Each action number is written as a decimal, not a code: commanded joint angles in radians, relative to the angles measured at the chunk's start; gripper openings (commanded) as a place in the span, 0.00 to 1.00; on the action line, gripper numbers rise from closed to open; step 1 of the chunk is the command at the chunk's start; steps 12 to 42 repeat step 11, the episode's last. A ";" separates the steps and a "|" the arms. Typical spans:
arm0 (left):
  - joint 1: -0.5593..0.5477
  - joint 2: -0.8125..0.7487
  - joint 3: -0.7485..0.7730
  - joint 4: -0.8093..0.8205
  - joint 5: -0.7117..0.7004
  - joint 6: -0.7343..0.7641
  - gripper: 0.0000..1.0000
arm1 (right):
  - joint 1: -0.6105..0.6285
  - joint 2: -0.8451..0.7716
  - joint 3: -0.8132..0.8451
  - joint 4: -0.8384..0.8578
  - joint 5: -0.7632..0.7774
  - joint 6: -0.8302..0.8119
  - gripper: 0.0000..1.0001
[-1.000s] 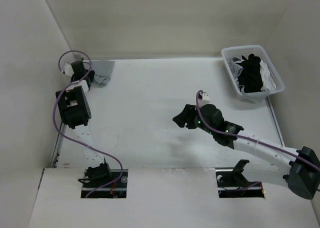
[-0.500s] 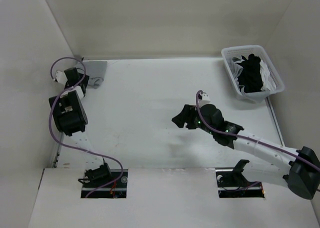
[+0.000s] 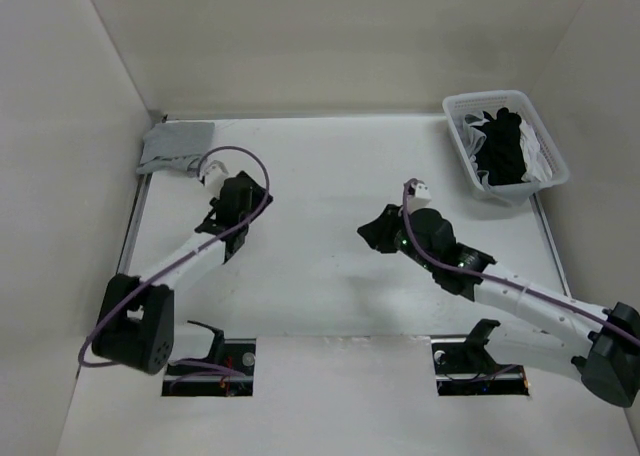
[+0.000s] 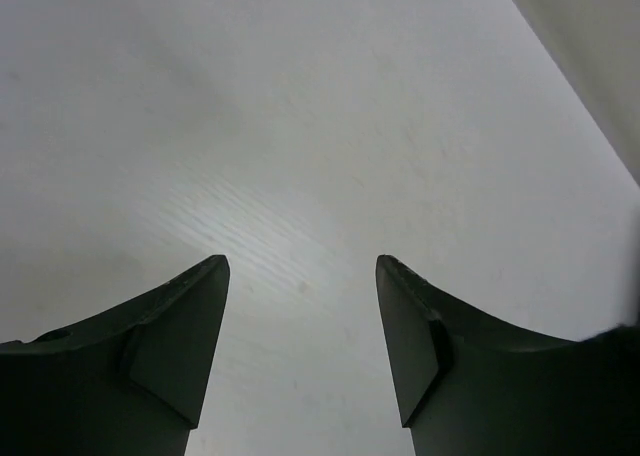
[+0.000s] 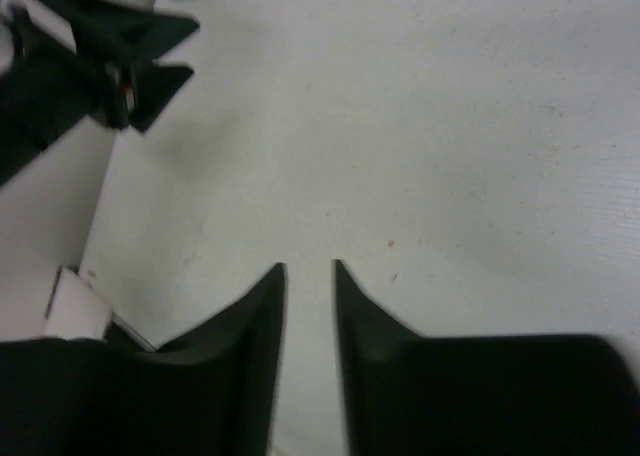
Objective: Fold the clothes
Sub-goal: Neatly place the folded tank top to the corner
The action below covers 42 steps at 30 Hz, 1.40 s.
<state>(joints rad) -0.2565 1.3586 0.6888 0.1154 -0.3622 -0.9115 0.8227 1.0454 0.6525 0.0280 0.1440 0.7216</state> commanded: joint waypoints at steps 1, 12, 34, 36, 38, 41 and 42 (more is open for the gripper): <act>-0.147 -0.153 -0.052 -0.046 0.070 0.071 0.60 | -0.047 -0.045 -0.020 0.043 0.078 0.001 0.21; -0.575 -0.138 -0.072 0.012 0.092 0.052 0.58 | -0.118 -0.027 -0.042 -0.046 0.250 0.061 0.31; -0.575 -0.138 -0.072 0.012 0.092 0.052 0.58 | -0.118 -0.027 -0.042 -0.046 0.250 0.061 0.31; -0.575 -0.138 -0.072 0.012 0.092 0.052 0.58 | -0.118 -0.027 -0.042 -0.046 0.250 0.061 0.31; -0.575 -0.138 -0.072 0.012 0.092 0.052 0.58 | -0.118 -0.027 -0.042 -0.046 0.250 0.061 0.31; -0.575 -0.138 -0.072 0.012 0.092 0.052 0.58 | -0.118 -0.027 -0.042 -0.046 0.250 0.061 0.31; -0.575 -0.138 -0.072 0.012 0.092 0.052 0.58 | -0.118 -0.027 -0.042 -0.046 0.250 0.061 0.31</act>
